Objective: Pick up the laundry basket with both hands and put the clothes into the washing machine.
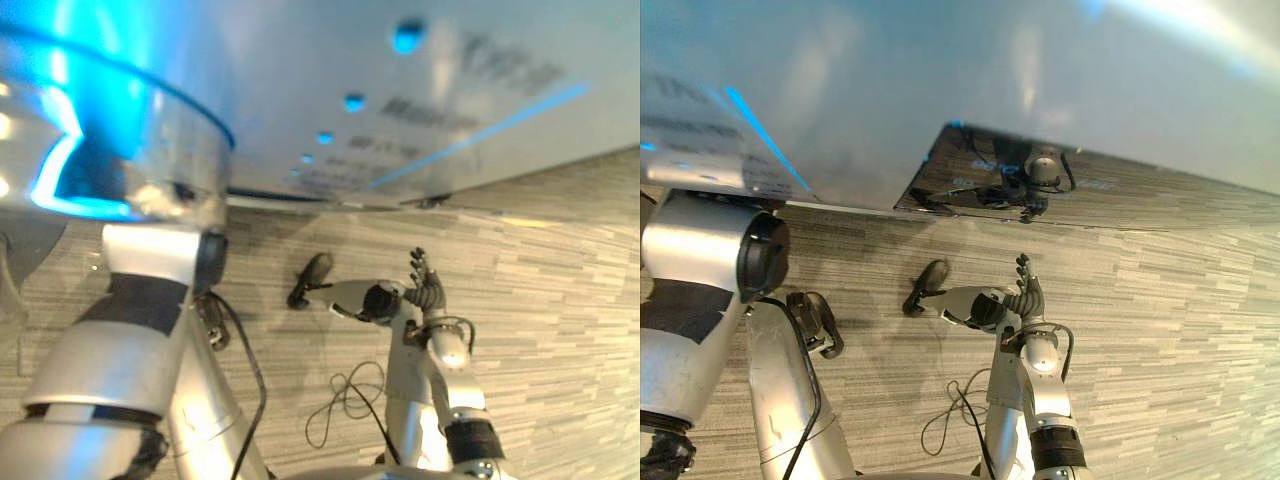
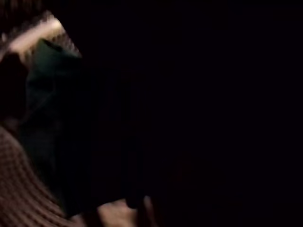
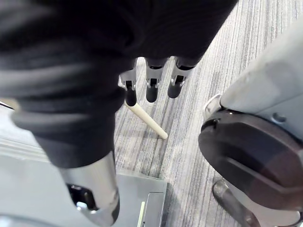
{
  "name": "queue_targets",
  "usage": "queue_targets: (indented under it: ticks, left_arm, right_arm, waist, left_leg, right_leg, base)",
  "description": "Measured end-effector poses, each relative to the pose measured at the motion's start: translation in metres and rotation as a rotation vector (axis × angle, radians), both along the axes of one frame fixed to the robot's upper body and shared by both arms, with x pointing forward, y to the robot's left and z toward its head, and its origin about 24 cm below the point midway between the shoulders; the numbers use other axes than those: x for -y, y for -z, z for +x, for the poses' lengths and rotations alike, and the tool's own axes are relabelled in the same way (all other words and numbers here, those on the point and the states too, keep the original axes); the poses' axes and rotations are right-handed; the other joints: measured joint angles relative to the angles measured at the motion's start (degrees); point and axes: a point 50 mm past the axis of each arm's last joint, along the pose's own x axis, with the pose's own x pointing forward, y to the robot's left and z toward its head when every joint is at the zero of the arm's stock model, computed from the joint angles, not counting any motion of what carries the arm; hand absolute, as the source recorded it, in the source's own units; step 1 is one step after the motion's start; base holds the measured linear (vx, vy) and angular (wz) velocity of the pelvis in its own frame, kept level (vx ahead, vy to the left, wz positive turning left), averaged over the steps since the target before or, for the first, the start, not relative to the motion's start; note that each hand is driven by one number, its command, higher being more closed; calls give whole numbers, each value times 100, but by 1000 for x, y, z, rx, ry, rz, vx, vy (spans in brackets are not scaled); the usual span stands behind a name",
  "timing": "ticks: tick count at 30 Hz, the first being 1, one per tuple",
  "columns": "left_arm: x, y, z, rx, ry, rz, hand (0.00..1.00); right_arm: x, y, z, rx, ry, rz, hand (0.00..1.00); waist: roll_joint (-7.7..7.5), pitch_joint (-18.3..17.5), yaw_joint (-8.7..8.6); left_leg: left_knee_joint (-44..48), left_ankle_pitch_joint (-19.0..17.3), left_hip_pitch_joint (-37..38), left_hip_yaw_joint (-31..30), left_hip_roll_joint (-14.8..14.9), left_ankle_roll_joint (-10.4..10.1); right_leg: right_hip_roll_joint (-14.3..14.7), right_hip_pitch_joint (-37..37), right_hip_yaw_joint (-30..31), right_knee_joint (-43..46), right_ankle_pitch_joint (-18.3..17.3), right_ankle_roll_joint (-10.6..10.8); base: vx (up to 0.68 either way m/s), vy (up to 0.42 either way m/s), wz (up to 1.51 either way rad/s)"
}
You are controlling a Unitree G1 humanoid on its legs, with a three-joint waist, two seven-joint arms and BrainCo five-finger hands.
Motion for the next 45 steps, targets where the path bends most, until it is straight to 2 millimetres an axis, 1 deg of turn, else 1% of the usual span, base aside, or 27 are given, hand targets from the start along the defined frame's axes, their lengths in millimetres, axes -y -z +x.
queue_targets:
  ticks: [1,3,4,5,6,7,8,9,10,11,12,14,15,19,21,24,26,28,31,33,34,35,36,38,39,42,45]
  left_arm:
    - [-4,5,4,-35,-34,57,0]
    - [-23,27,15,-171,-252,351,0]
    - [-26,36,17,-201,-289,415,0]
    - [-32,57,23,-268,-387,585,0]
    - [-34,73,26,-315,-427,681,0]
    - [-33,95,30,-374,-450,778,0]
    - [-31,107,32,-401,-453,825,0]
    - [-27,135,35,-469,-445,933,0]
    - [-26,146,36,-496,-436,977,0]
    - [-24,168,36,-548,-418,1053,0]
    - [-24,178,36,-572,-405,1087,0]
    - [-24,211,33,-646,-377,1188,0]
    - [-24,218,32,-658,-372,1198,0]
    - [-27,238,28,-694,-335,1143,0]
    - [-37,265,21,-768,-286,990,0]
    - [-31,278,15,-734,-222,789,0]
    - [-29,282,11,-719,-191,677,0]
    - [-22,281,6,-660,-157,554,0]
    - [-19,282,-4,-599,-153,419,0]
    - [-22,289,-18,-568,-145,351,0]
    - [-23,302,-32,-575,-129,298,0]
    - [-23,303,-35,-573,-128,293,0]
    - [-23,320,-55,-587,-113,257,0]
    - [-20,329,-70,-592,-101,245,0]
    - [-16,333,-79,-587,-96,260,0]
    - [-12,333,-95,-557,-107,303,0]
    - [-1,329,-100,-519,-86,364,0]
  right_arm:
    - [-1,-1,0,2,-4,0,0]
    - [-7,-2,-2,9,-50,-1,0]
    - [-8,-2,-4,10,-60,-1,0]
    - [-10,0,-8,7,-82,-4,0]
    - [-11,0,-11,8,-89,-7,0]
    - [-11,1,-15,9,-94,-19,0]
    - [-11,2,-17,7,-95,-25,0]
    - [-10,3,-20,10,-99,-36,0]
    - [-9,2,-21,12,-99,-41,0]
    - [-9,1,-22,20,-98,-44,0]
    - [-9,1,-22,22,-98,-45,0]
    - [-9,2,-23,17,-106,-56,0]
    - [-9,2,-23,17,-108,-60,0]
    - [-6,4,-26,10,-113,-83,0]
    - [-7,4,-26,8,-125,-92,0]
    - [-5,4,-25,9,-126,-105,0]
    - [-4,1,-22,21,-121,-110,0]
    - [3,-2,-19,30,-82,-118,0]
    - [9,-1,-19,25,-32,-121,0]
    - [13,-1,-19,21,-8,-122,0]
    - [16,1,-20,10,15,-123,0]
    - [16,1,-20,8,15,-123,0]
    - [16,4,-21,-5,18,-123,0]
    - [16,8,-21,-21,19,-127,0]
    - [16,11,-22,-36,17,-127,0]
    - [14,16,-22,-57,14,-122,0]
    - [14,22,-23,-83,12,-121,0]
  waist:
    - [0,0,-6]
    - [-2,-1,-35]
    - [-1,-1,-46]
    - [-5,-3,-49]
    - [-5,-3,-55]
    - [-7,-5,-59]
    - [-8,-5,-63]
    - [-8,-6,-86]
    - [-9,-6,-87]
    - [-9,-6,-87]
    - [-8,-6,-87]
    - [-7,-5,-84]
    - [-6,-4,-89]
    - [1,1,-26]
    - [10,8,-1]
    - [37,29,147]
    - [102,80,156]
    - [255,227,229]
    - [356,442,301]
    - [400,558,402]
    - [469,603,423]
    - [476,608,426]
    - [531,642,509]
    - [586,676,603]
    - [613,693,697]
    - [629,702,765]
    - [635,706,769]
  left_leg:
    - [-45,13,34,34,4,7]
    - [-216,35,238,158,124,33]
    - [-269,35,320,186,135,34]
    - [-375,35,487,238,187,33]
    - [-475,41,599,270,210,22]
    - [-623,77,735,307,213,10]
    - [-710,106,798,330,213,11]
    - [-915,181,921,398,206,31]
    - [-987,202,971,418,206,36]
    - [-1112,242,1075,457,203,32]
    - [-1175,257,1131,485,201,31]
    - [-1359,299,1329,521,193,19]
    - [-1403,316,1373,531,191,27]
    - [-1666,408,1628,570,131,25]
    - [-1794,435,1807,626,91,24]
    - [-1838,445,1880,635,54,23]
    - [-1855,469,1880,620,-32,39]
    - [-1858,481,1880,613,-126,62]
    - [-1874,501,1880,604,-224,95]
    - [-1882,502,1874,590,-239,96]
    - [-1914,514,1858,551,-330,87]
    - [-1918,516,1858,551,-334,89]
    - [-1962,528,1866,533,-398,72]
    - [-1977,541,1862,508,-449,71]
    - [-1984,543,1867,493,-489,67]
    - [-1994,544,1880,490,-519,66]
    - [-2008,543,1925,489,-541,66]
  right_leg:
    - [11,21,-1,-57,28,7]
    - [129,182,0,-311,152,6]
    - [156,241,1,-379,176,16]
    - [238,384,2,-534,230,47]
    - [300,486,0,-671,274,57]
    - [374,615,-13,-865,338,99]
    - [408,678,-19,-969,372,123]
    - [458,811,-48,-1206,448,191]
    - [485,863,-57,-1294,481,182]
    - [531,958,-71,-1459,554,188]
    - [548,1006,-71,-1534,581,201]
    - [616,1218,-113,-1776,667,216]
    - [621,1273,-132,-1825,678,222]
    - [685,1545,-170,-2132,769,310]
    - [687,1696,-158,-2240,792,350]
    - [666,1752,-156,-2246,782,369]
    - [590,1753,-163,-2204,764,400]
    - [493,1759,-164,-2148,731,461]
    - [382,1758,-174,-2066,701,502]
    - [371,1758,-183,-2058,659,572]
    - [288,1758,-214,-2004,622,575]
    - [282,1759,-214,-2000,616,571]
    - [233,1761,-226,-1968,578,559]
    - [171,1762,-242,-1898,527,607]
    - [126,1763,-244,-1847,496,596]
    - [87,1778,-248,-1812,469,591]
    - [70,1822,-247,-1812,452,621]
  base:
    - [25,-14,-9]
    - [17,-24,-17]
    - [12,-33,-22]
    - [10,-38,-15]
    - [4,-53,-16]
    - [-3,-48,-7]
    - [-10,-45,0]
    - [-12,-34,4]
    - [-18,-40,3]
    - [-21,-38,-1]
    - [-21,-36,-3]
    - [-24,-33,2]
    - [-33,-44,12]
    - [-45,-45,11]
    - [-55,-49,11]
    - [-39,-61,9]
    - [-39,-49,18]
    - [-60,-49,19]
    - [-62,-54,19]
    - [-54,-59,11]
    - [-51,-67,20]
    - [-56,-95,31]
    - [-27,-66,21]
    - [-22,-59,26]
    - [-28,-62,25]
    - [-47,-54,10]
    - [-73,-43,4]
